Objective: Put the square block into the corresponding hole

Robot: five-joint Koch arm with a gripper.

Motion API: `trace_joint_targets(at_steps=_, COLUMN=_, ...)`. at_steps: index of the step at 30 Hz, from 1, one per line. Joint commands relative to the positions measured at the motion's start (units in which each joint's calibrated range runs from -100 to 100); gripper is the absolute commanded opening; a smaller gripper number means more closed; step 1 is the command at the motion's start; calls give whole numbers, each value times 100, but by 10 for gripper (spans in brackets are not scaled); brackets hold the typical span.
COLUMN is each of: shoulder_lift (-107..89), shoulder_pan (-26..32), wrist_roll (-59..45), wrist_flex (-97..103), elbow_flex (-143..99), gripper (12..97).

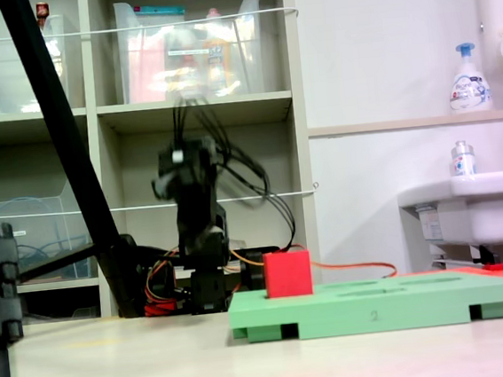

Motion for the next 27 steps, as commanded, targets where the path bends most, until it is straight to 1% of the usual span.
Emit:
trace_joint_targets(at_steps=1, shoulder_lift=-301, shoulder_pan=-10, wrist_roll=-454, wrist_flex=3754, elbow_flex=-1094, gripper=482)
trace_joint_targets(at_steps=2, shoulder_lift=-301, shoulder_pan=34, wrist_roll=-479, wrist_flex=4505, elbow_flex=-1722, gripper=481)
trace_joint_targets(at_steps=3, shoulder_lift=-301, shoulder_pan=83, wrist_roll=-484, wrist_flex=4726, elbow_flex=-2181, gripper=481)
trace_joint_targets(at_steps=9, shoulder_lift=-301, shoulder_pan=83, wrist_roll=-484, wrist_flex=4659, elbow_flex=-4155, gripper=482)
trace_joint_targets(at_steps=13, shoulder_lift=-301, shoulder_pan=63, wrist_roll=-479, wrist_flex=4505, elbow_flex=-4155, gripper=482)
trace_joint_targets(at_steps=15, shoulder_lift=-301, shoulder_pan=24, wrist_roll=-479, wrist_flex=3667, elbow_flex=-4155, gripper=493)
trace_joint_targets(at_steps=20, shoulder_lift=-301, shoulder_pan=93, wrist_roll=-479, wrist_flex=2858, elbow_flex=-4155, gripper=501)
trace_joint_targets(at_steps=22, shoulder_lift=-301, shoulder_pan=220, wrist_roll=-479, wrist_flex=2367, elbow_flex=-4155, gripper=494)
trace_joint_targets(at_steps=24, shoulder_lift=-301, shoulder_pan=259, wrist_roll=-474, wrist_flex=2357, elbow_flex=-4155, gripper=478)
trace_joint_targets(at_steps=27, shoulder_lift=-301, shoulder_pan=259, wrist_roll=-474, wrist_flex=2377, elbow_flex=-4155, gripper=486)
